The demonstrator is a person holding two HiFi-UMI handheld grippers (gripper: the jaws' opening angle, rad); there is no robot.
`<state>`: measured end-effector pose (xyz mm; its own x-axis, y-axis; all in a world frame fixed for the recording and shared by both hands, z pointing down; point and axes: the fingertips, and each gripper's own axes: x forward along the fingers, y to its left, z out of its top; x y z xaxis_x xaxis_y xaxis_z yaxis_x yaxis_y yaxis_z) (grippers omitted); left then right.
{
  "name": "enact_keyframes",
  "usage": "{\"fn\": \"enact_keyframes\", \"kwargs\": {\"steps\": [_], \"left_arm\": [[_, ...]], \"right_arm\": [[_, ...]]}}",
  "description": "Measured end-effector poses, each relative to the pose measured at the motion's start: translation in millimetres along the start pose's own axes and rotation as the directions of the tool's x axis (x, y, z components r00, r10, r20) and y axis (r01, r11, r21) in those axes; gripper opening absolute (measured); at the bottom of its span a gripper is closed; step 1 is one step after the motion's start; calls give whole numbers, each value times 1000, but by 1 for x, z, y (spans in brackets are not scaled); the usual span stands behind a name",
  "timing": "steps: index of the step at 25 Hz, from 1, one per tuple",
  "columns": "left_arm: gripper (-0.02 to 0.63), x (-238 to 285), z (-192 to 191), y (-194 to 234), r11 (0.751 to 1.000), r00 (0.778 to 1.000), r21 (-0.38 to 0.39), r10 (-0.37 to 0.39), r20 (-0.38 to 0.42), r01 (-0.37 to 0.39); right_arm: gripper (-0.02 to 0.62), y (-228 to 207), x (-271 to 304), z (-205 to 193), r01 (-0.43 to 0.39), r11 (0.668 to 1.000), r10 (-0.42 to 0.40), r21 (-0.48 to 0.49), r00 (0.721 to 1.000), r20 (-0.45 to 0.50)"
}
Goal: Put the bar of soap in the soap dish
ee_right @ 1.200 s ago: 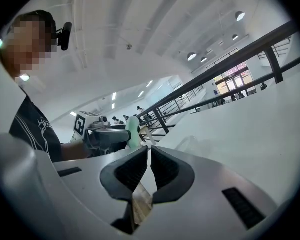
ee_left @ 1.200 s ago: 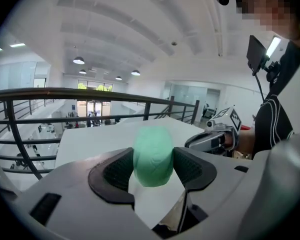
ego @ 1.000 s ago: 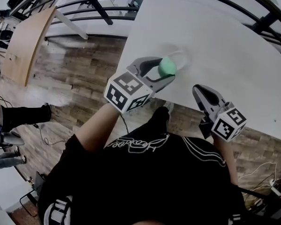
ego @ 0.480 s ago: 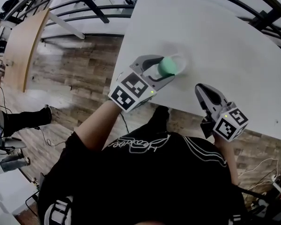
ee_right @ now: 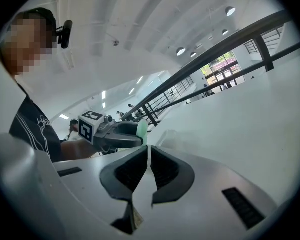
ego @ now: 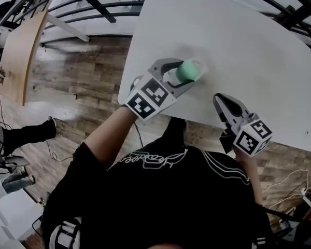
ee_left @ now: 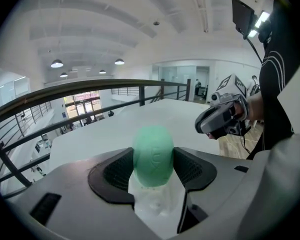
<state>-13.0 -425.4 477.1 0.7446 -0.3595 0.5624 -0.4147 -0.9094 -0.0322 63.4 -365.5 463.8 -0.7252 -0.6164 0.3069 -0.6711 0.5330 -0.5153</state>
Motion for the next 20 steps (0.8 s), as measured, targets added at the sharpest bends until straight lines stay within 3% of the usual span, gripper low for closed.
{"fn": "enact_keyframes", "kwargs": {"steps": [11,20], "left_arm": [[259,15,-17,1,998,998,60,-12,-59,15],[259,26,-30,3,998,994,63,-20,-103,27]], "right_arm": [[26,-8,-1,-4,33,999,-33,18,999,10],[26,-18,-1,-6,49,998,-49,37,999,8]]}}
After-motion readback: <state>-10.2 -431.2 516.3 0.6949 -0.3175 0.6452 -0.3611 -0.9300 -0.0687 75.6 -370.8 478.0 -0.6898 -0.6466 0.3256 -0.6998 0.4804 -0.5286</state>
